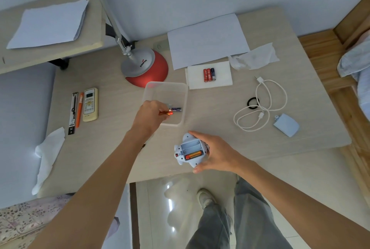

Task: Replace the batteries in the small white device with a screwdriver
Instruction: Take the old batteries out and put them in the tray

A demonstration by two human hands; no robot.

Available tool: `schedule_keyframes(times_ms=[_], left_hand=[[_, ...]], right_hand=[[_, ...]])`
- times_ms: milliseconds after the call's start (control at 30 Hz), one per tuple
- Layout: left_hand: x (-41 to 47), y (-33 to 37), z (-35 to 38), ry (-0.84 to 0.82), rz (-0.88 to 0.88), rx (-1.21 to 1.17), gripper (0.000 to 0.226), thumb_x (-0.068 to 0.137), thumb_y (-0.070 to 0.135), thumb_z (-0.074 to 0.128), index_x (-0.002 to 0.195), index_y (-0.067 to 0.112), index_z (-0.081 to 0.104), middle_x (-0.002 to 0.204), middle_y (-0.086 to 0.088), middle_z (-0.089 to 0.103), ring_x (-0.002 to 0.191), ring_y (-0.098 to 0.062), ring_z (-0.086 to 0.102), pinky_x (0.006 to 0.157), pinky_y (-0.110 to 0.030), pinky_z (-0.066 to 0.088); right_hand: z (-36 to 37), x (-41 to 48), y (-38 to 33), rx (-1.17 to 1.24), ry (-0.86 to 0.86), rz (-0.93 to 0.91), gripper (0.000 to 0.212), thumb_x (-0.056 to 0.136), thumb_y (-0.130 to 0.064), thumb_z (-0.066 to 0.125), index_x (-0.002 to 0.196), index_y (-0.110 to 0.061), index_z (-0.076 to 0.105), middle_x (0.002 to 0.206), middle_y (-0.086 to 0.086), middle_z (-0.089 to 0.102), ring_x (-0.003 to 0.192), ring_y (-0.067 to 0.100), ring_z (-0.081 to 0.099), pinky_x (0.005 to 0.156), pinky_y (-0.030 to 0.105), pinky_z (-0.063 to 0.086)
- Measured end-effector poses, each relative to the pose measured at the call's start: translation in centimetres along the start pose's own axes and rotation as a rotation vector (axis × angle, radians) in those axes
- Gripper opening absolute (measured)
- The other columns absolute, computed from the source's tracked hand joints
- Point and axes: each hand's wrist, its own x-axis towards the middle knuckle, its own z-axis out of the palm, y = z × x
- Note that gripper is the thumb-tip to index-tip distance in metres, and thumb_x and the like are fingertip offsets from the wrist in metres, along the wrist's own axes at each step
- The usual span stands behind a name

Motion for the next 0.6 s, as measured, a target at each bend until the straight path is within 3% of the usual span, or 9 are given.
schedule_keyframes(times_ms=[133, 367, 500, 600], left_hand=[[-0.6, -0.1, 0.1, 0.040, -0.075, -0.088, 0.021, 0.082, 0.019, 0.091, 0.102, 0.016, 0.083, 0.096, -0.004, 0.080, 0.087, -0.023, 0.073, 0.087, -0.041, 0.062], [-9.0, 1.9, -0.1, 0.349, -0.079, -0.342, 0.022, 0.083, 0.017, 0.091, 0.103, 0.013, 0.082, 0.097, 0.005, 0.080, 0.087, -0.009, 0.074, 0.086, -0.021, 0.058], [-14.0, 2.9, 3.4, 0.141, -0.195, -0.601, 0.045, 0.077, 0.023, 0.096, 0.119, 0.020, 0.079, 0.111, 0.011, 0.078, 0.099, -0.005, 0.074, 0.090, -0.020, 0.060], [-15.1, 3.0, 6.0, 0.022, -0.209, -0.800, 0.059, 0.075, 0.011, 0.096, 0.128, 0.021, 0.074, 0.123, 0.003, 0.073, 0.109, -0.013, 0.073, 0.094, -0.029, 0.063]], right_hand=[[-0.1, 0.0, -0.1, -0.001, 0.000, 0.000, 0.113, 0.058, -0.034, 0.106, 0.155, -0.037, 0.047, 0.131, -0.019, 0.069, 0.119, 0.006, 0.069, 0.097, 0.033, 0.063], [-0.1, 0.0, -0.1, -0.004, -0.003, 0.026, 0.117, 0.058, -0.034, 0.106, 0.159, -0.034, 0.046, 0.135, -0.020, 0.068, 0.123, 0.005, 0.068, 0.102, 0.034, 0.061], [0.0, -0.2, -0.2, -0.017, -0.001, 0.026, 0.115, 0.059, -0.031, 0.107, 0.157, -0.035, 0.047, 0.133, -0.023, 0.068, 0.121, 0.001, 0.068, 0.103, 0.029, 0.060], [0.2, -0.2, -0.2, -0.024, 0.001, 0.043, 0.123, 0.059, -0.036, 0.106, 0.163, -0.032, 0.042, 0.141, -0.023, 0.063, 0.125, -0.003, 0.064, 0.107, 0.031, 0.058]])
